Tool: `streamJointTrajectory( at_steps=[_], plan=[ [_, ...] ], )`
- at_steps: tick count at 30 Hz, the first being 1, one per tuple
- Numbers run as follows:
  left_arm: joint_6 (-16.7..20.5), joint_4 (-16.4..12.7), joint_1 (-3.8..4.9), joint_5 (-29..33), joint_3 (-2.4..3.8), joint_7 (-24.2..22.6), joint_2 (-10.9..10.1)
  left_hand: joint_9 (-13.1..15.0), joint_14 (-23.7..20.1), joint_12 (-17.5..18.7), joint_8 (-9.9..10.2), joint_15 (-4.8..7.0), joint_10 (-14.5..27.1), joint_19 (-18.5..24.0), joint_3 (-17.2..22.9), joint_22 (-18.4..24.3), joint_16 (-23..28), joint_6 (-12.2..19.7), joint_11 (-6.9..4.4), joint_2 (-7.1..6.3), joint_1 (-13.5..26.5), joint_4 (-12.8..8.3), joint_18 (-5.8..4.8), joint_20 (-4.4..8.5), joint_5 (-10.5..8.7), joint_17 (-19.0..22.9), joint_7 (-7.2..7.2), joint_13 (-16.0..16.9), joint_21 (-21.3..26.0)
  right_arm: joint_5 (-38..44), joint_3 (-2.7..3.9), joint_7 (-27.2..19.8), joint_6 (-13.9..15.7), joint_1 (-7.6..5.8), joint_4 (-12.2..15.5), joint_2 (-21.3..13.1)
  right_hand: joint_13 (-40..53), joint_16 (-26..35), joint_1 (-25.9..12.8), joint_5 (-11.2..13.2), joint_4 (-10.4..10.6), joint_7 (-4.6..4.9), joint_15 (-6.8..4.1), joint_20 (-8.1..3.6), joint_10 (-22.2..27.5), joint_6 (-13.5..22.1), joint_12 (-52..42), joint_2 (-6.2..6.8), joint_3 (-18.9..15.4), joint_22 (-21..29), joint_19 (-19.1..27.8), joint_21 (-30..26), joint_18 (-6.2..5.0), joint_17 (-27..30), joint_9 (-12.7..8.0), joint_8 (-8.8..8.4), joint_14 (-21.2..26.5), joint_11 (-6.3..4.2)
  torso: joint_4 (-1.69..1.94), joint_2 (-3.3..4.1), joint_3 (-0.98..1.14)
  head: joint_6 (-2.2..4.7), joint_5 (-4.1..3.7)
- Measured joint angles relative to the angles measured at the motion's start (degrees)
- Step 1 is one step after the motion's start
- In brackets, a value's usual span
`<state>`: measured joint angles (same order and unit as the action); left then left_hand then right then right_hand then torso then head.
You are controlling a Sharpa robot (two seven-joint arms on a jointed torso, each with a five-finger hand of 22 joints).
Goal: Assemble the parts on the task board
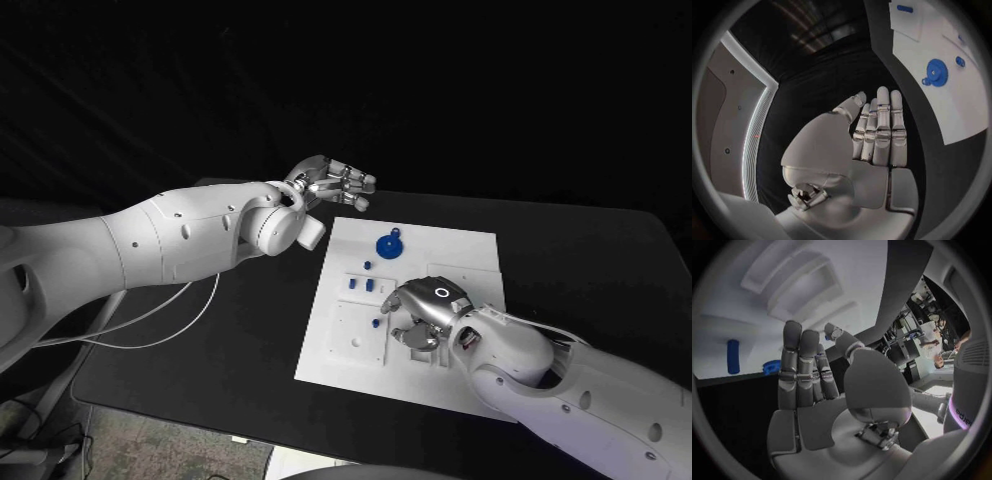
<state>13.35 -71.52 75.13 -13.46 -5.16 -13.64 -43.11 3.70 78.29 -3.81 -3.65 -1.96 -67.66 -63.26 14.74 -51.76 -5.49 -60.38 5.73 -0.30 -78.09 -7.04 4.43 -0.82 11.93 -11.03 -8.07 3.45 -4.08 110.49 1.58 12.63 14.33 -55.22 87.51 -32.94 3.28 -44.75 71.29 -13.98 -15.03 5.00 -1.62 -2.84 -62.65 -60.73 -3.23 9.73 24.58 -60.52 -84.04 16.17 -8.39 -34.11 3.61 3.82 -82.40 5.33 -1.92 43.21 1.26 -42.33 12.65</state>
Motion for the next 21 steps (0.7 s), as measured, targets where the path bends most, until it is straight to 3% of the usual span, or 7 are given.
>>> streamJointTrajectory(
  at_steps=[3, 7, 8, 12, 16, 19, 21],
  plan=[
    [-0.06, 0.17, 0.0, 0.0, 0.0, 0.12, -0.09, 0.0, 0.0, 0.0, 0.0, 0.0, 0.0, -0.21, -0.33, 2.13, 0.0, 0.0, 0.0, 0.0, 0.0, 0.33, 0.0, -0.21, -0.02, 0.0, 0.0, 0.0, 0.0, -0.52, 1.71, 0.07, 0.7, -0.04, 1.46, -1.63, 0.0, 0.0, 0.0, 0.0, 0.13, 0.26, 0.0, 0.0, -0.76, -0.26, 0.0, 0.0, 0.39, 0.23, 0.0, 0.0, 0.02, 0.18, 0.0, 0.0, 0.0, -0.26, -0.01, 0.0, 0.03, 0.31, -0.35],
    [-0.13, 0.25, 0.0, 0.0, 0.0, 0.25, -0.11, 0.0, 0.0, 0.0, 0.0, 0.0, 0.0, -0.21, -0.31, 3.29, 0.0, 0.0, 0.0, 0.0, 0.0, 0.71, 0.0, -0.21, -0.02, 0.0, 0.0, 0.0, 0.0, -1.55, 4.95, 0.08, 1.28, -0.03, 3.53, -3.9, 0.0, -0.7, -0.79, 0.0, 0.32, 0.75, 0.0, 0.0, -2.81, -1.34, 0.0, -0.15, 2.89, 0.34, 0.0, 1.12, 0.03, 0.21, 0.0, 0.0, 0.0, -0.56, 0.0, 0.02, 0.07, 0.81, -1.14],
    [-0.15, 0.26, 0.0, 0.0, 0.0, 0.28, -0.11, 0.0, 0.0, 0.0, 0.0, 0.0, 0.0, -0.21, -0.31, 3.46, 0.0, 0.0, 0.0, 0.0, 0.0, 0.71, 0.0, -0.21, -0.02, 0.0, 0.0, 0.0, 0.0, -1.97, 6.05, 0.07, 1.32, -0.06, 3.99, -4.64, 0.0, -0.95, -1.13, 0.0, 0.41, 0.75, 0.0, 0.0, -3.04, -1.35, 0.0, -0.15, 3.32, 0.34, 0.0, 1.22, 0.03, 0.19, 0.0, 0.0, 0.0, -0.77, 0.0, 0.03, 0.07, 0.98, -1.37],
    [-0.25, 0.3, 0.0, 0.01, 0.0, 0.35, -0.05, 0.0, 0.0, 0.0, 0.0, 0.0, 0.0, -0.21, -0.31, 3.5, 0.0, 0.0, 0.0, -0.06, -0.06, 0.71, 0.0, -0.21, -0.02, -0.06, 0.0, 0.0, 0.0, -3.31, 8.83, 0.04, 0.89, -0.19, 4.68, -6.66, 0.0, -1.34, -1.38, 0.0, 0.63, 0.75, 0.0, 0.0, -3.4, -1.34, 0.0, -0.3, 3.82, 0.34, 0.0, 1.57, 0.04, 0.02, 0.0, -0.01, 0.0, -0.73, -0.02, 0.07, 0.07, 1.4, -2.03],
    [-0.36, 0.4, 0.0, 0.01, -0.01, 0.38, 0.06, 0.0, 0.0, 0.0, 0.0, 0.0, 0.0, -0.21, -0.31, 3.5, 0.0, 0.0, 0.0, -0.23, -0.23, 0.71, 0.0, -0.21, -0.02, -0.06, 0.0, 0.0, 0.0, -4.35, 10.34, 0.04, -0.99, -0.86, 4.12, -7.97, 0.03, -1.34, -1.79, -0.46, 1.48, 0.08, -0.01, 0.0, -3.27, -0.67, 0.0, 0.11, 0.02, 0.85, 0.0, 1.57, 0.06, 0.07, 0.01, -0.01, 0.0, -0.6, -0.04, 0.07, 0.07, 1.69, -2.58],
    [-0.44, 0.41, 0.0, 0.01, -0.01, 0.38, 0.1, 0.0, 0.0, 0.0, 0.0, 0.0, 0.0, -0.21, -0.31, 3.5, 0.0, 0.0, 0.0, -0.23, -0.23, 0.71, 0.01, -0.21, -0.02, -0.06, 0.0, 0.0, 0.0, -4.89, 10.79, 0.1, -3.01, -1.18, 3.16, -8.49, 0.03, -1.34, -1.21, -0.42, 1.9, -0.41, 0.14, 0.04, -1.59, -0.18, 0.0, -0.47, -3.96, 1.39, 0.05, 1.34, 0.12, 0.42, 0.01, -0.01, 0.15, -0.39, -0.03, 0.08, 0.1, 1.94, -2.86],
    [-0.51, 0.42, 0.0, 0.01, -0.01, 0.38, 0.11, 0.0, 0.0, 0.0, 0.0, 0.0, 0.0, -0.21, -0.31, 3.5, 0.0, 0.0, 0.0, -0.23, -0.23, 0.7, 0.0, -0.21, -0.02, -0.06, 0.0, 0.0, 0.0, -5.16, 10.92, 0.21, -4.51, -1.22, 2.53, -8.55, 0.03, -1.0, -0.24, 1.64, 2.67, -0.84, 0.65, 0.39, 0.07, 0.66, 0.0, -0.87, -6.7, 1.93, 0.02, 0.43, 0.45, 1.03, 0.01, -0.01, 0.66, -0.01, -0.03, 0.1, 0.13, 2.15, -3.0]
  ],
)
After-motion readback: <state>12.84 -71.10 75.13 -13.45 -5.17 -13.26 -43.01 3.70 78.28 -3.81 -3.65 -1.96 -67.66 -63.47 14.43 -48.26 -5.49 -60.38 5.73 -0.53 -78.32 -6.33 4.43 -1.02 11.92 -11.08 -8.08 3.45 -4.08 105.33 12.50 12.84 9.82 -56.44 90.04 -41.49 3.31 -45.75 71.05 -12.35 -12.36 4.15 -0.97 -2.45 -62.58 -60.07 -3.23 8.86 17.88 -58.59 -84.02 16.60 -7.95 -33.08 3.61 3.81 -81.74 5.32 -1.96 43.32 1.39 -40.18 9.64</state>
